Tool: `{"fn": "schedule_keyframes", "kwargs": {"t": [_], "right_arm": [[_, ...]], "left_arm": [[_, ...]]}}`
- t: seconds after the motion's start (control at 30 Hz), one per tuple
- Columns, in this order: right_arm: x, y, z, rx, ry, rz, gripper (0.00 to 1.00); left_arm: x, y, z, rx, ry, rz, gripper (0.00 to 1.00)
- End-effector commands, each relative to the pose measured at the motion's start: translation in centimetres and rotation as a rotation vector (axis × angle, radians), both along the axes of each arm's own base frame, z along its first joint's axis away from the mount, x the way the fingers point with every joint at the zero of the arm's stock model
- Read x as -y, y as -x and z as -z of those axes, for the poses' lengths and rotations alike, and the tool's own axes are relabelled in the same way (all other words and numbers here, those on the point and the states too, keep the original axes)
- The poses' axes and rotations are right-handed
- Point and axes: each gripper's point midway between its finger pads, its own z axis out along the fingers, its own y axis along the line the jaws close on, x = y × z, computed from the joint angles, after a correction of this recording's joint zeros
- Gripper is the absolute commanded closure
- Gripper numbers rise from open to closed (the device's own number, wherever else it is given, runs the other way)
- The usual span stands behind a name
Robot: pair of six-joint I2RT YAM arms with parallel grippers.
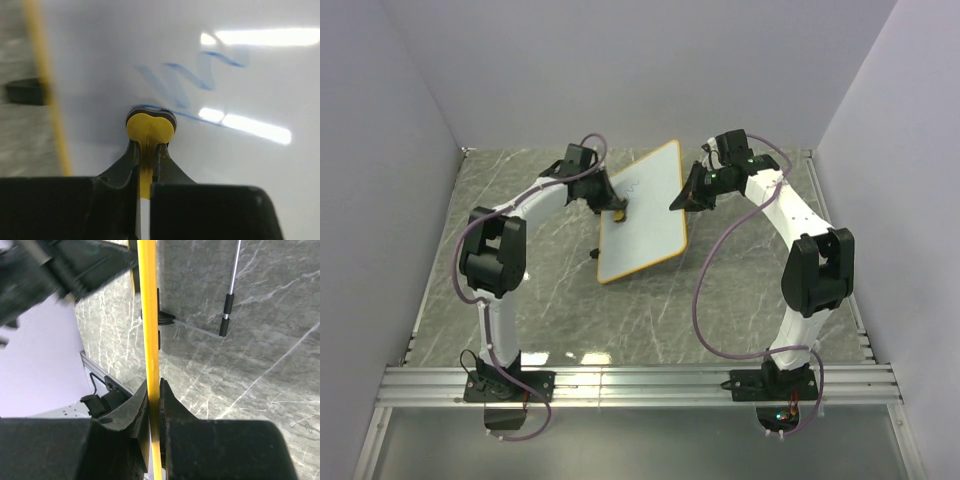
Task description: Erase the whiteboard
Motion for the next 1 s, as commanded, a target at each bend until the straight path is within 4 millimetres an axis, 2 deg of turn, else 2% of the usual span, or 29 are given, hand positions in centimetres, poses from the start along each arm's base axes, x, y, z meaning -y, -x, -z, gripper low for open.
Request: {"fn": "schedule_keyframes", "kwargs": {"t": [0.0,0.07,0.17,0.27,0.37,0.4,0.47,0.5,0.53,0.6,0.77,0.8,0.87,0.9,0.97], "right_arm": [[-0.1,1.5,-1.0,0.037,0.041,-0.047,1.00],[-0.1,1.6,-0.8,0.032,0.044,-0.048,1.00],[-0.1,1.5,-0.5,0.026,0.043,-0.045,1.00],[-0.3,1.4,-0.5,0.022,0.034,-0.045,1.00],[-0.3,1.3,-0.5,0.025,0.033,-0.045,1.00],[-0.3,1.3,-0.4,0.021,0.036,-0.046,1.00],[-0.3,1.3,-0.3,0.017,0.034,-0.043,1.00],[-0.5,1.4,-0.2,0.015,0.030,-0.045,1.00],[-0.5,1.4,-0.2,0.013,0.028,-0.044,1.00],[-0.5,1.3,-0.3,0.017,0.025,-0.041,1.00],[-0.5,1.4,-0.4,0.021,0.030,-0.040,1.00],[-0.4,1.6,-0.3,0.018,0.035,-0.041,1.00],[-0.3,1.7,-0.4,0.017,0.040,-0.039,1.00],[-0.2,1.8,-0.3,0.017,0.042,-0.040,1.00],[-0.1,1.9,-0.4,0.021,0.046,-0.038,1.00]], "left_arm": [[-3.2,3.1,7.6,-0.192,-0.142,-0.031,1.00],[-3.3,3.0,7.1,-0.172,-0.151,-0.026,1.00],[-2.3,3.1,6.1,-0.148,-0.144,-0.001,1.00],[-0.3,3.0,4.2,-0.107,-0.130,0.046,1.00],[3.4,3.2,0.6,-0.044,-0.066,0.125,1.00],[5.5,3.2,-1.7,0.005,-0.031,0.166,1.00],[8.3,3.9,-4.1,0.033,0.035,0.230,1.00],[10.2,4.2,-6.2,0.073,0.073,0.268,1.00],[11.3,4.6,-7.4,0.083,0.120,0.298,1.00],[12.2,4.3,-8.3,0.101,0.143,0.309,1.00],[10.1,1.8,-5.0,0.055,0.074,0.238,1.00],[8.8,1.3,-3.7,0.036,0.060,0.208,1.00],[7.3,0.4,-2.6,0.032,0.049,0.164,1.00],[5.3,-0.3,-1.1,0.007,0.026,0.120,1.00],[3.3,-0.8,1.0,-0.030,-0.004,0.087,1.00]]}}
